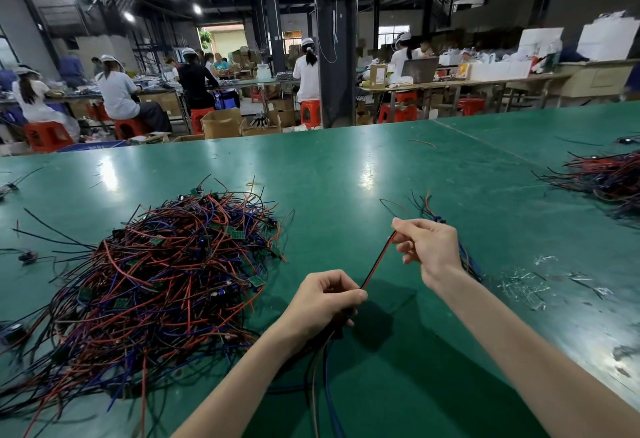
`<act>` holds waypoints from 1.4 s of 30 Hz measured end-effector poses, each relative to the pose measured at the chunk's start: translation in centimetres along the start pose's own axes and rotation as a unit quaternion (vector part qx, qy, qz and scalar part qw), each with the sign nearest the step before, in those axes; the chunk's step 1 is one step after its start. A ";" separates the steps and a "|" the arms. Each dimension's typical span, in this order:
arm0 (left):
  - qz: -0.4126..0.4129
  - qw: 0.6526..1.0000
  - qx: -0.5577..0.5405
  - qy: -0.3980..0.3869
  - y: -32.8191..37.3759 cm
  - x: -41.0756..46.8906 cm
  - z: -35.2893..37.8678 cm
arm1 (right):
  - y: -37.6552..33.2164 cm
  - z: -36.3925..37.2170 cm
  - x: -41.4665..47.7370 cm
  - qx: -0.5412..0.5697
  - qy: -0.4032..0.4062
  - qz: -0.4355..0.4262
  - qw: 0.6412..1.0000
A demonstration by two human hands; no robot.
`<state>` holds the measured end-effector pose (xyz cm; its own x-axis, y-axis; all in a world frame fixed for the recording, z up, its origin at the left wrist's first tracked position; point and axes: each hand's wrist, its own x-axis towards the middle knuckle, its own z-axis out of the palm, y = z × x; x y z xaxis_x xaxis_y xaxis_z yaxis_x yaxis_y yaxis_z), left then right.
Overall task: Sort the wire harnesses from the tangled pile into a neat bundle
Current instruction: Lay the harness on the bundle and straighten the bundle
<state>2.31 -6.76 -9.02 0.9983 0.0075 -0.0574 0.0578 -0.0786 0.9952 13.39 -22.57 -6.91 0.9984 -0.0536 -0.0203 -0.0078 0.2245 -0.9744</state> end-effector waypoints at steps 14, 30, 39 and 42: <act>-0.009 1.000 0.010 -0.005 -0.1 0.0 -0.2 | -0.1 -0.2 0.4 0.117 -0.028 0.148 0.982; 0.012 1.000 0.004 -0.001 -0.6 0.5 -0.4 | 0.8 0.0 0.9 0.061 -0.014 0.069 0.996; 0.019 1.000 0.005 -0.007 -0.9 0.7 -0.4 | 0.8 -0.1 1.0 0.101 -0.018 0.126 0.987; 0.018 1.000 0.005 -0.007 -0.8 0.6 -0.4 | 0.8 -0.1 1.0 0.162 -0.032 0.189 0.968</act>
<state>2.89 -6.26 -9.87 0.9997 -0.0085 -0.0223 0.0214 -0.0890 0.9958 14.36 -22.57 -7.75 0.9296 0.1492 -0.3371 -0.3644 0.5110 -0.7785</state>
